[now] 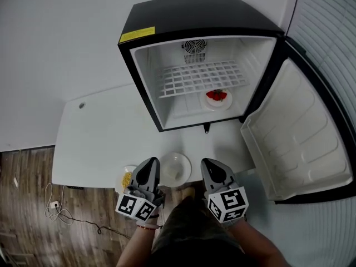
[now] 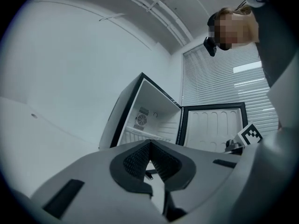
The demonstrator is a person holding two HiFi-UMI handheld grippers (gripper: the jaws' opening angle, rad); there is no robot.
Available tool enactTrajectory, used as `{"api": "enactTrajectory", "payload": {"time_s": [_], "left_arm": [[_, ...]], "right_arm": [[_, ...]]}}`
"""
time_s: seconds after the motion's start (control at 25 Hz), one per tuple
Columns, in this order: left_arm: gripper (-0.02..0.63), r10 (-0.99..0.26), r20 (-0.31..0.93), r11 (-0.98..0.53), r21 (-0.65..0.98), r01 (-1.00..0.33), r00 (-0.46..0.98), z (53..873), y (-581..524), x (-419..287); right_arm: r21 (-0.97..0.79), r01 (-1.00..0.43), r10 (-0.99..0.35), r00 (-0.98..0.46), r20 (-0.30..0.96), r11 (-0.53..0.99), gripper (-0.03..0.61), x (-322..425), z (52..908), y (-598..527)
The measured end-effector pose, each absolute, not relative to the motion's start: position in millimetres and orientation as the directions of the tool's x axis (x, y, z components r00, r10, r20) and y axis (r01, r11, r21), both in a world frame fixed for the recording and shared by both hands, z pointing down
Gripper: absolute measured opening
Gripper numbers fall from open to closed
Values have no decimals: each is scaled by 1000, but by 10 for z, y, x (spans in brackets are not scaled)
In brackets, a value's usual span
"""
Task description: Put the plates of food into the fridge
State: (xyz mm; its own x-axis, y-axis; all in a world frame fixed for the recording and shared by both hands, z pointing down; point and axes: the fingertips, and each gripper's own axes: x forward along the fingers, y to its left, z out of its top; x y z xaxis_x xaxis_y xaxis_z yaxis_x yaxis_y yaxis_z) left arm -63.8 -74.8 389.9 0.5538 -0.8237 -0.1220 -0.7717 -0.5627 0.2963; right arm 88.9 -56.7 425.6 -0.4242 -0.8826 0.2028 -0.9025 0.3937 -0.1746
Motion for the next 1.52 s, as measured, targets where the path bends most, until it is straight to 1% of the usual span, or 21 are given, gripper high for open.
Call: {"api": "enactTrajectory", "payload": {"time_s": [0.24,0.48,0.64,0.76,0.84,0.88,0.96,1.08,1.16,1.32,1.52], "left_arm": [[6,-863,-90,-498,317,-807,497,4168,-594,-902],[6,-876,-65,-471,332,-817,478,4368,-512,-1037],[6,-879,-57,-464,340,-818,474,4498,-469,-1049],[6,-880,-47,-458,353,-816,473,4600,-429,-1046],[6,-882,-39,-450,361,-817,469,4665,-401,-1054],[6,-884,-35,-445,365,-818,466,4695,-387,-1062],[6,-888,-26,-436,370,-821,460,4748,-353,-1081],[6,-890,-13,-427,372,-824,455,4824,-318,-1110],[6,-891,-6,-421,379,-824,453,4863,-297,-1125],[6,-890,2,-420,386,-821,456,4910,-253,-1139],[6,-890,13,-415,396,-819,457,4969,-226,-1181]], "right_arm": [[-167,-899,-848,-437,298,405,8,644,4655,-389],[-164,-899,-823,-437,364,405,8,468,4941,-255],[-229,-889,-785,-458,418,397,9,357,5189,-126],[-321,-874,-740,-481,470,364,9,239,5429,35],[-411,-855,-703,-501,505,315,11,158,5615,132],[-464,-840,-686,-513,515,279,22,122,5703,164],[-582,-792,-667,-537,517,186,87,62,5843,183],[-747,-665,-671,-550,496,-7,116,12,5993,107],[-816,-563,-677,-552,487,-128,120,-18,6076,33],[-882,-402,-689,-568,450,-245,120,-112,6141,-114],[-890,-282,-707,-541,455,-357,120,-91,6204,-138]]}}
